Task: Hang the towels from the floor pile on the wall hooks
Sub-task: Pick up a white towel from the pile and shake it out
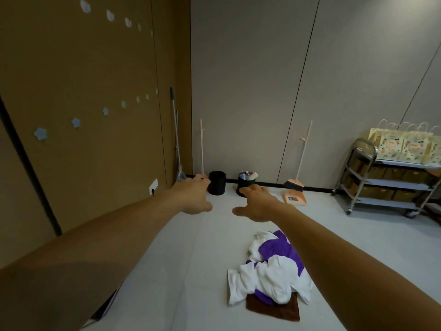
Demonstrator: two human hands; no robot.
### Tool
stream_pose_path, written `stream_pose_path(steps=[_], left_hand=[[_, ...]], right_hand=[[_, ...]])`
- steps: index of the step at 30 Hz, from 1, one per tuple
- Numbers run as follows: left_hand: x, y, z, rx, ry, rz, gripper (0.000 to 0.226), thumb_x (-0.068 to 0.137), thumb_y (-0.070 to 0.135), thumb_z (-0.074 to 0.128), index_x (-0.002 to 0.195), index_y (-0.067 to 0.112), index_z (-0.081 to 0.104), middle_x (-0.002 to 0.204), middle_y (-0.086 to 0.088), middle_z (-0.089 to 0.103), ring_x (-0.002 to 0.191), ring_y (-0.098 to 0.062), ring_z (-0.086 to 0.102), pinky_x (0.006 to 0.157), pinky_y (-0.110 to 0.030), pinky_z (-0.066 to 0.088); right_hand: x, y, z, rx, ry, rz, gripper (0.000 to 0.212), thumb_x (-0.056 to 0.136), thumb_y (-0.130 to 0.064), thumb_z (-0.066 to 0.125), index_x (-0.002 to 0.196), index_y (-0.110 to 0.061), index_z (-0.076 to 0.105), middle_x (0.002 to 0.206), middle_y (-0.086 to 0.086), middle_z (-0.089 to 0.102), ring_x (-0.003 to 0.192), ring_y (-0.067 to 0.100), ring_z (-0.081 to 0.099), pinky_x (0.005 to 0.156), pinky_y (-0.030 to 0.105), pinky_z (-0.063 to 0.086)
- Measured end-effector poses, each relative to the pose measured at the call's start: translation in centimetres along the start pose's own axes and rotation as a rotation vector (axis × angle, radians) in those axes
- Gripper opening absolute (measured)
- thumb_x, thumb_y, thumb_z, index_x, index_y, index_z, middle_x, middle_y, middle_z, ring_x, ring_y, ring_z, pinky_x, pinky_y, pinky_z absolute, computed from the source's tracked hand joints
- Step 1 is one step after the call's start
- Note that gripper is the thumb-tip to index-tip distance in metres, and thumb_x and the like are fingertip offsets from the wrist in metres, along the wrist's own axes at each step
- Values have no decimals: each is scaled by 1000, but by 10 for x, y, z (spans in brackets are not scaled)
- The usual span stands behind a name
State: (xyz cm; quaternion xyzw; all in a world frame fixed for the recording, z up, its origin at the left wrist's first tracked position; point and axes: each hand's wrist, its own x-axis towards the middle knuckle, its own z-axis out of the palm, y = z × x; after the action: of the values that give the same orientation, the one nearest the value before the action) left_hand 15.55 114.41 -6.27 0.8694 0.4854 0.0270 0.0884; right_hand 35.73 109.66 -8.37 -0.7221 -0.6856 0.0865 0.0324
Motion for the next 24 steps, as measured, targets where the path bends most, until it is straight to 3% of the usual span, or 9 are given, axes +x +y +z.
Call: stream_pose_path(steps=[6,9,13,24], left_hand=[[110,-36,10,27,-40,-22,71,85,44,59,144,18,30,147,-10,35,126,-33,43,99,-48,45],[169,-54,18,40,-60,21,78,86,44,58,150,20,20,152,-9,30,132,-32,37,105,-49,40],[242,-66,26,34,-101,79,77,86,44,58,149,20,21,150,-8,32,131,-31,39,101,-44,40],[414,-41,107,85,-294,211,81,84,47,60,150,26,18,153,-4,29,130,-29,40,99,-42,42]], right_hand=[[99,21,8,-2,-16,43,78,88,-55,58,151,-20,26,154,10,28,141,35,25,112,50,30],[147,33,15,-4,-31,98,78,88,-57,57,150,-20,27,153,11,30,139,35,28,111,49,33],[203,49,24,14,-60,190,77,87,-58,57,149,-22,29,152,10,32,138,33,30,108,48,34],[300,145,72,134,-145,397,76,88,-57,57,149,-22,29,152,8,32,137,32,30,108,47,36]])
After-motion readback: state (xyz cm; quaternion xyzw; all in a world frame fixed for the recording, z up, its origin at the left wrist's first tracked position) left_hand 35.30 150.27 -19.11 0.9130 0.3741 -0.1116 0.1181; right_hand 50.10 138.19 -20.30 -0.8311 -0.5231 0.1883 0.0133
